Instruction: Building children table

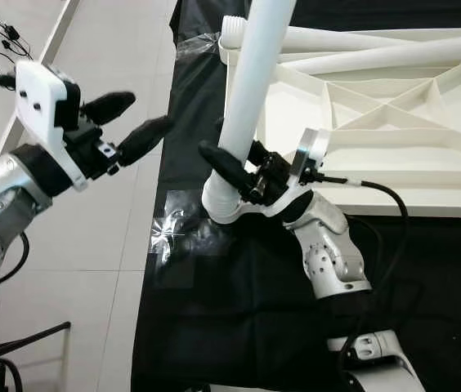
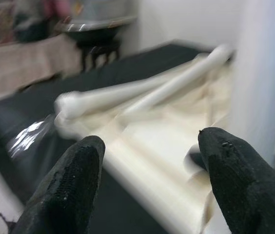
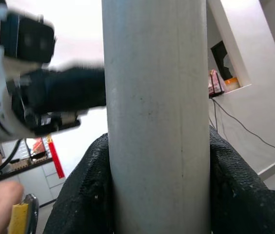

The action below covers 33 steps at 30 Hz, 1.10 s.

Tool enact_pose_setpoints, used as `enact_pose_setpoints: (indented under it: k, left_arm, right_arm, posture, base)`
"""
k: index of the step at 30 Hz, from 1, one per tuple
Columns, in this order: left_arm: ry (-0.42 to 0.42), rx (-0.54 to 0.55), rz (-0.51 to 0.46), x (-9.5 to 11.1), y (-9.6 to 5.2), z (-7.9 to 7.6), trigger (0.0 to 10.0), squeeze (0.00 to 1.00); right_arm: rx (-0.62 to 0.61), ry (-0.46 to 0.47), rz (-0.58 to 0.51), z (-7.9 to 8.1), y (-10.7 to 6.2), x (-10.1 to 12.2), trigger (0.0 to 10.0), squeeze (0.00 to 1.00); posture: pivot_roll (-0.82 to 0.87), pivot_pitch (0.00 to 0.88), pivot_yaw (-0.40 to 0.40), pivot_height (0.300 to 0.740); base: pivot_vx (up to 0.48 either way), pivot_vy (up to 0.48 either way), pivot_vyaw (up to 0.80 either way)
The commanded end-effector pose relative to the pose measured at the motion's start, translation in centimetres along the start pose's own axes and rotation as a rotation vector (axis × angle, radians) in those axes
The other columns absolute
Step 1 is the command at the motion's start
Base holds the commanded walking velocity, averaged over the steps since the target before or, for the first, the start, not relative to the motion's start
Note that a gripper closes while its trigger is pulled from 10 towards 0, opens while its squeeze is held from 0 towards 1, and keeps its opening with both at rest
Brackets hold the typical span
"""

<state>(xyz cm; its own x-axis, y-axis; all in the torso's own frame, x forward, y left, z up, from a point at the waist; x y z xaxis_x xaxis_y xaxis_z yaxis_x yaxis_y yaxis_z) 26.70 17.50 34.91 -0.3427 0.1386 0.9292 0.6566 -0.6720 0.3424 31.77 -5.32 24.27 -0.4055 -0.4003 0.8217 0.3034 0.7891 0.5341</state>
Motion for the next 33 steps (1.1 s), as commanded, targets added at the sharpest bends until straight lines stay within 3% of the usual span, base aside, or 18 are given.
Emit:
enact_pose_setpoints:
  k: [1, 7, 9, 10, 13, 18, 24, 29, 33]
  left_arm:
    - [-0.008, -0.071, -0.028, 0.8, 0.3, -0.6, 10.0, 0.00]
    - [0.009, -0.095, -0.039, 1.2, 1.3, -0.5, 10.0, 0.00]
    - [0.001, -0.093, -0.038, 1.0, 1.4, -0.5, 10.0, 0.00]
    - [0.001, -0.093, -0.038, 1.0, 1.4, -0.5, 10.0, 0.00]
    - [-0.018, -0.064, -0.023, 0.1, 1.2, -0.5, 10.0, 0.00]
    - [-0.045, -0.057, -0.026, -0.2, 1.1, -0.6, 10.0, 0.00]
    - [-0.063, -0.118, -0.060, 0.0, 1.4, -1.4, 10.0, 0.00]
    - [-0.110, -0.230, -0.107, 1.0, 1.6, -2.7, 10.0, 0.00]
    - [-0.073, -0.223, -0.083, 0.9, 1.2, -2.9, 10.0, 0.00]
  right_arm:
    - [0.034, 0.086, 0.119, 1.6, -0.8, -2.8, 0.0, 0.00]
    - [0.080, 0.000, 0.155, 1.9, -0.4, -2.7, 0.0, 0.00]
    - [0.117, -0.118, 0.210, 2.1, -0.4, -2.9, 0.0, 0.00]
    - [0.117, -0.118, 0.210, 2.1, -0.4, -2.9, 0.0, 0.00]
    - [0.093, -0.271, 0.274, 1.3, -0.5, -3.1, 0.0, 0.00]
    - [0.106, -0.367, 0.321, 1.0, -0.6, -3.2, 0.0, 0.00]
    - [0.105, -0.385, 0.336, 0.9, 0.0, -3.5, 0.0, 0.00]
    - [0.043, -0.348, 0.332, 0.5, 0.7, -3.9, 0.0, 0.00]
    - [-0.130, -0.276, 0.292, -1.6, 1.4, -3.3, 0.0, 0.00]
  posture:
    - [0.03, 0.352, 0.092, 0.740]
    - [0.03, 0.346, 0.098, 0.740]
    - [0.02, 0.348, 0.098, 0.740]
    - [0.02, 0.348, 0.098, 0.740]
    - [0.02, 0.348, 0.098, 0.740]
    - [0.02, 0.346, 0.094, 0.740]
    - [0.02, 0.332, 0.093, 0.740]
    - [0.01, 0.321, 0.094, 0.740]
    - [0.01, 0.313, 0.092, 0.740]
  base:
    - [0.000, 0.000, 0.00]
    - [0.000, 0.000, 0.00]
    - [0.000, 0.000, 0.00]
    - [0.000, 0.000, 0.00]
    - [0.000, 0.000, 0.00]
    - [0.000, 0.000, 0.00]
    - [0.000, 0.000, 0.00]
    - [0.000, 0.000, 0.00]
    - [0.000, 0.000, 0.00]
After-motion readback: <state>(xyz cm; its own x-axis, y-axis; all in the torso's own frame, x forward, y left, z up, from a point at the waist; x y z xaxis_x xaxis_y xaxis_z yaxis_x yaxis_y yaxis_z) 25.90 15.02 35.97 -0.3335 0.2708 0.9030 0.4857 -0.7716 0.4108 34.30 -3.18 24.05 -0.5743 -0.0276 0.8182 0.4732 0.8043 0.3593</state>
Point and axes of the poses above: a point about 5 cm out from each wrist's last joint towards the gripper, its own y axis pointing out of the wrist towards the gripper, its own x axis along the axis of the wrist's last joint, z = x × y, the point moved 1 cm from there along y, pointing out of the wrist towards the gripper, and after that the axes turned 8 degrees about -y, right-handed, at the moved point
